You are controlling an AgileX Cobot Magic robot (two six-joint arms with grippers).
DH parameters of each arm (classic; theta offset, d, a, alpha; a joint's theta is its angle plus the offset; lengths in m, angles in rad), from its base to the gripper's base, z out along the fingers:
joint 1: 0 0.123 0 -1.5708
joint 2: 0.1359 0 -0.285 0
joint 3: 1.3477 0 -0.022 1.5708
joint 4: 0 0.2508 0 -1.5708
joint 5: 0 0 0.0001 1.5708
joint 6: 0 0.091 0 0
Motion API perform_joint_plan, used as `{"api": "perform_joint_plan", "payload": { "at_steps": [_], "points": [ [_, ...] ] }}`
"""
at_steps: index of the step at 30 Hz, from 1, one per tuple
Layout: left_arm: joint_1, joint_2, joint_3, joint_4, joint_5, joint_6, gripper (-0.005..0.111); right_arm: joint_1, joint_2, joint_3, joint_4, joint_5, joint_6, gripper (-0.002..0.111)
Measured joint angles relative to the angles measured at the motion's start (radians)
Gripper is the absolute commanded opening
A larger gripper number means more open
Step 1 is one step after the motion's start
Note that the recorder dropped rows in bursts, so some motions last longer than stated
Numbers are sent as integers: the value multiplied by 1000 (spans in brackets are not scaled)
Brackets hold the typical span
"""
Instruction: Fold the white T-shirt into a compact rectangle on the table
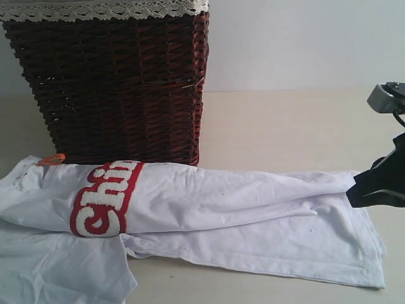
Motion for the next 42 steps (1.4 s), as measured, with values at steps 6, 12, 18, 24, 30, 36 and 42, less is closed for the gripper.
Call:
{"api": "perform_joint_plan", "payload": {
  "at_steps": [6,12,18,24,30,36,42],
  "points": [
    [-172,61,-78,-334,327,320,0,0,9,-2,30,2,-4,0],
    [-188,206,-120,-646,560,562,0,0,9,-2,36,-24,0,0],
    [-190,352,-103,-770,629,668,0,0,11,-2,74,-68,0,0],
    [-190,527,-98,-770,442,677,0,0,11,-2,79,-79,0,0],
    [-190,684,-107,-736,296,600,0,0,11,-2,79,-79,0,0],
    [-278,720,-125,-607,480,418,0,0,11,-2,79,-55,0,0],
    [-380,738,-112,-569,732,400,0,0,11,-2,83,-50,0,0]
  ]
}}
